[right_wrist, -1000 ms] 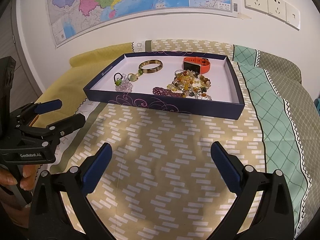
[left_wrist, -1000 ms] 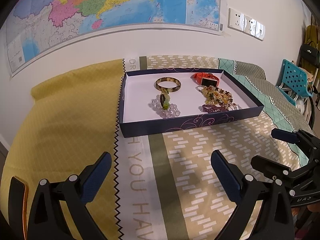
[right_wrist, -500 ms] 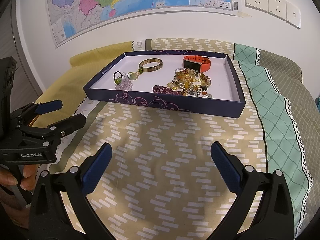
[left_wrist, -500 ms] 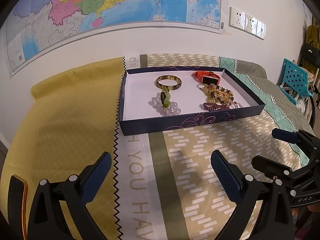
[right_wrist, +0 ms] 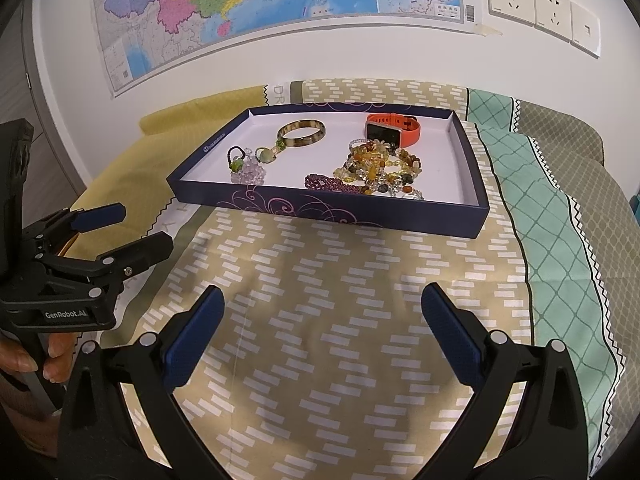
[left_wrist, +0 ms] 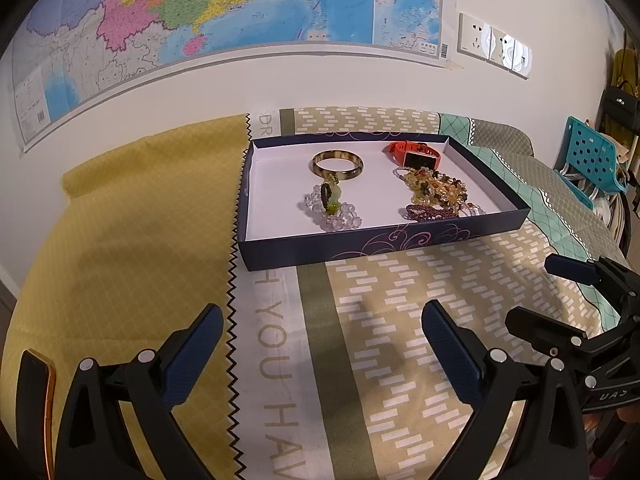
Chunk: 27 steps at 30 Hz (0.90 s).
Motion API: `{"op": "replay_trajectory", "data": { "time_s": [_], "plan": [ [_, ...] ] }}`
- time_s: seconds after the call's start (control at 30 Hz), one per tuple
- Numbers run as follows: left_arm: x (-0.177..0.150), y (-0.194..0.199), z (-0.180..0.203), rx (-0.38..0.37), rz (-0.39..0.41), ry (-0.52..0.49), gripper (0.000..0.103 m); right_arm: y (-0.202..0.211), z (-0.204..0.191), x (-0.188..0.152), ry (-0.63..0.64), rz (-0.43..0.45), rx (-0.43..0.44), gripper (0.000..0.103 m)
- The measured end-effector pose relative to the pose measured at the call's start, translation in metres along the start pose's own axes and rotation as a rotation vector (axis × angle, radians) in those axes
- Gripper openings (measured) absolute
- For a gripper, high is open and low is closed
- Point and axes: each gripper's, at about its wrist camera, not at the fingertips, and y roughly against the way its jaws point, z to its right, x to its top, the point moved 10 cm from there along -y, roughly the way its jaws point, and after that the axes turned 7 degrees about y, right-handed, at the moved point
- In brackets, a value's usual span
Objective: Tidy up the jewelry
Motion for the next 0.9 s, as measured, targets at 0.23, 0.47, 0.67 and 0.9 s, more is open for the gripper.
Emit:
{"op": "replay_trajectory", "data": {
  "time_s": [0.23, 0.47, 0.67, 0.9],
  "plan": [
    [-0.0002, 0.0, -0.0004, 0.001, 0.0, -0.002, 0.096, 0.0003, 0.0001, -0.0004, 0.001, -0.003, 0.001, 0.097],
    [-0.0002, 0.0005, -0.0002, 0.0, -0.001, 0.002, 0.096, 0.0008, 0.0, -0.0006, -0.001, -0.002, 0.0, 0.097],
    [-0.0002, 0.0004, 0.001, -0.004, 0.001, -0.003, 0.096, 0.0004, -0.0006, -0.001, 0.002, -0.001, 0.001, 0.097],
    [-0.0047, -0.0025, 0.0029, -0.033, -0.021, 0.015, 0.096, 0.0026, 0.0041, -0.0015, 0.013, -0.003, -0.01, 0.097]
  ]
}}
